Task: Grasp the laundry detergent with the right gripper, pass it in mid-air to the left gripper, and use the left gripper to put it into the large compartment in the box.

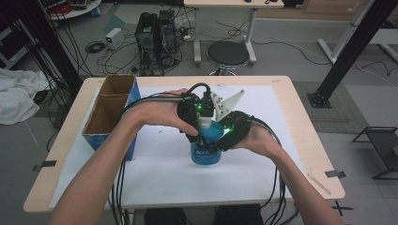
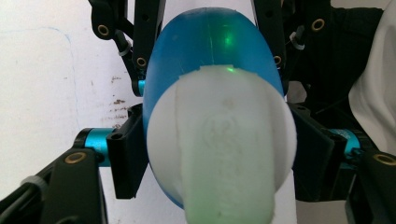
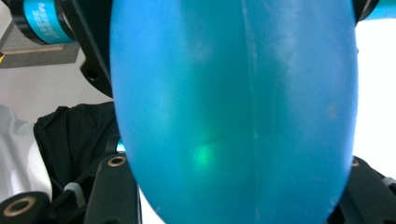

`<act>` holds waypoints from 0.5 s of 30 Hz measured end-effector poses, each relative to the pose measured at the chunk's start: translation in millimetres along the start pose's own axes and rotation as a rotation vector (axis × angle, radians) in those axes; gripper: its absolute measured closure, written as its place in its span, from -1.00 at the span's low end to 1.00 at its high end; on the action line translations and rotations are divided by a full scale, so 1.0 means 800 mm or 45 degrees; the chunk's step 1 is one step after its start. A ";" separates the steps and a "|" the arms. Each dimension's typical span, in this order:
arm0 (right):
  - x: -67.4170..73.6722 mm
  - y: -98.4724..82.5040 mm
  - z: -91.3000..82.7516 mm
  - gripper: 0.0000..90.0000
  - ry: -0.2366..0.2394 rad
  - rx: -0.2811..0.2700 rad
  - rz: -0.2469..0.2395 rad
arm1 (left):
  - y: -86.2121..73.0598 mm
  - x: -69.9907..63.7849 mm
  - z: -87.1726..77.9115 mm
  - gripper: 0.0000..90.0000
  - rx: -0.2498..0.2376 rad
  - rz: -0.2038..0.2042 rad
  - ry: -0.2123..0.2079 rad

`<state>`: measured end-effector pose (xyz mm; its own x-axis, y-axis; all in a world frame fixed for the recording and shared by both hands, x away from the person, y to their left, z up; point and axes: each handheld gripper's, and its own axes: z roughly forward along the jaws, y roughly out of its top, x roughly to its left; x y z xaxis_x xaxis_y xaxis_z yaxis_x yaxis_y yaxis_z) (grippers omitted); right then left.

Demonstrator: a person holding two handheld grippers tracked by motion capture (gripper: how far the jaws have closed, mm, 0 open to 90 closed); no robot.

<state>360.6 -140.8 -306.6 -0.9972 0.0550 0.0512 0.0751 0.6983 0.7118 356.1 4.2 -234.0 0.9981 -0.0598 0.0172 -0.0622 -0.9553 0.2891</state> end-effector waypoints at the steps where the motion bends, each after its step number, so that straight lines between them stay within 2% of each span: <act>1: 0.000 0.000 0.000 0.00 0.005 0.006 -0.005 | 0.000 0.000 0.001 -0.32 -0.001 0.000 0.000; 2: 0.001 0.000 0.001 0.00 -0.005 -0.004 0.017 | 0.001 0.000 0.001 -0.31 0.000 -0.003 0.001; 5: 0.000 0.000 0.000 0.00 0.008 0.019 -0.019 | 0.001 0.000 0.001 -0.26 0.000 -0.005 -0.003; 6: 0.004 0.001 0.001 0.00 0.010 0.011 0.035 | 0.001 0.000 0.001 -0.24 0.004 -0.007 -0.005; 7: 0.002 0.000 0.001 0.00 0.013 0.022 0.004 | 0.001 0.000 0.001 -0.24 0.002 -0.005 -0.005; 8: 0.002 0.000 0.000 0.00 0.017 0.024 0.007 | 0.001 0.001 0.001 -0.23 0.007 -0.002 -0.005; 9: 0.001 0.000 0.001 0.00 0.003 0.013 -0.014 | 0.001 0.001 0.001 -0.23 0.011 0.000 -0.005; 10: 0.002 0.000 0.000 0.00 0.020 0.027 0.008 | 0.001 0.001 0.001 -0.23 0.005 -0.009 0.002; 11: 0.000 0.000 0.001 0.00 0.007 0.021 -0.018 | 0.001 0.001 0.001 -0.22 0.005 -0.010 -0.002; 12: 0.000 0.000 0.001 0.00 0.005 0.022 -0.019 | 0.001 0.001 0.001 -0.21 0.006 -0.012 0.000; 13: 0.001 0.000 0.001 0.00 0.013 0.021 -0.009 | 0.001 0.001 0.001 -0.20 0.013 -0.013 0.000; 14: 0.005 0.001 0.003 0.00 0.007 0.003 0.044 | 0.001 0.001 0.001 -0.20 0.007 -0.013 0.004; 15: 0.006 0.002 0.003 0.00 0.020 0.006 0.054 | 0.002 0.001 0.001 -0.19 0.012 -0.013 0.003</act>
<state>356.0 -138.0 -306.9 -0.9930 0.0734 0.0927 0.1175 0.6988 0.7056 356.9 2.6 -234.7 0.9986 -0.0494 0.0162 -0.0520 -0.9584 0.2806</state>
